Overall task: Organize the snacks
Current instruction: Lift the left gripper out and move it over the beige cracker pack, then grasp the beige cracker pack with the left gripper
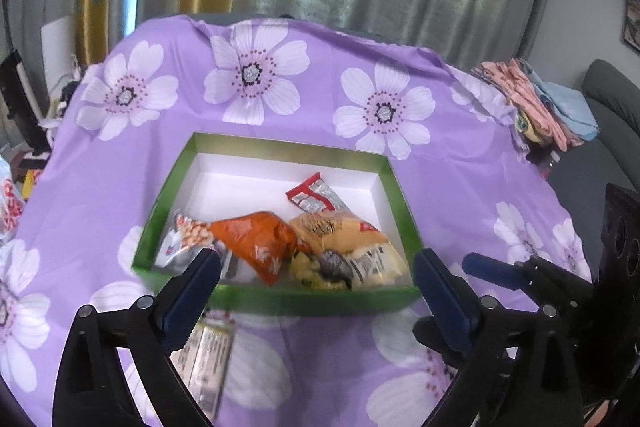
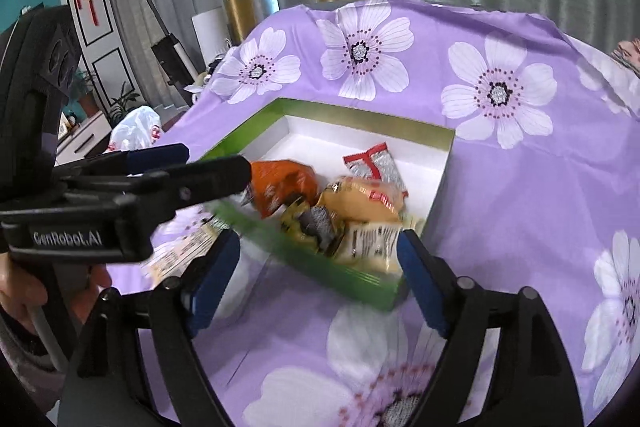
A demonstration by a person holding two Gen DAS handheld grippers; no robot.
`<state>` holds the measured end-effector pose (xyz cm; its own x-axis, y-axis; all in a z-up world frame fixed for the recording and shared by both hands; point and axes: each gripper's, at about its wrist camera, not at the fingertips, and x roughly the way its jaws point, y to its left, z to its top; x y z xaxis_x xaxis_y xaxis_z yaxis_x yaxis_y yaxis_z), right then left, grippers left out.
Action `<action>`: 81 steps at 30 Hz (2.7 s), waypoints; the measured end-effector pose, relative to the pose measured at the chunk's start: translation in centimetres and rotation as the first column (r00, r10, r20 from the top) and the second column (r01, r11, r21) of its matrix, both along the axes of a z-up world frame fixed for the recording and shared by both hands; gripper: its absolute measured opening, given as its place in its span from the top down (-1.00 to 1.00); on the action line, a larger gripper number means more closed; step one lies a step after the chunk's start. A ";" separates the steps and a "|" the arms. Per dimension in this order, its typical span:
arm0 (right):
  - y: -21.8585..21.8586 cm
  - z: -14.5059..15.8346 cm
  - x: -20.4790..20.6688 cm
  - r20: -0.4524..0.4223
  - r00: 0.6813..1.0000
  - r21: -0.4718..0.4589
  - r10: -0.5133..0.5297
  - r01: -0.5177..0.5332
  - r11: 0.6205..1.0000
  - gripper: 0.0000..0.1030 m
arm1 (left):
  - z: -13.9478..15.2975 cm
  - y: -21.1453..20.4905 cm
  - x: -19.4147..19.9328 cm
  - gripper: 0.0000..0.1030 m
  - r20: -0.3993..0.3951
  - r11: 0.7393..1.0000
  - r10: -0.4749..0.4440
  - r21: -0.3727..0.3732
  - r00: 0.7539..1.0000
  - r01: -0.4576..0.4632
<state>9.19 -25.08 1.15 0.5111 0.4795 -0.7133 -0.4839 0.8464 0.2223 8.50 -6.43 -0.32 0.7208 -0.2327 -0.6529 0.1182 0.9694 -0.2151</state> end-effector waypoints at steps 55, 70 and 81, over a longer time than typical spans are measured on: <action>6.1 -1.8 -8.9 -0.076 0.986 -0.048 0.151 -0.155 0.987 -0.79 | -3.8 4.8 -10.3 -0.90 -0.038 0.992 0.105 0.073 0.994 -0.102; 10.7 -6.5 -6.9 -0.161 0.960 -0.007 0.229 -0.234 0.972 -0.78 | -8.2 14.2 -7.2 -0.90 -0.101 0.980 0.144 -0.121 0.984 -0.155; 14.6 -9.3 -4.5 -0.195 0.939 0.003 0.283 -0.288 0.958 -0.62 | -10.7 12.1 -4.2 -0.59 -0.163 0.989 0.014 -0.142 0.987 -0.037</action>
<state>4.70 -10.52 -8.17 0.2088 0.5655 -0.7979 -0.6563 0.6859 0.3144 4.32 5.62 -11.01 0.6158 -0.3157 -0.7219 0.0462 0.9291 -0.3669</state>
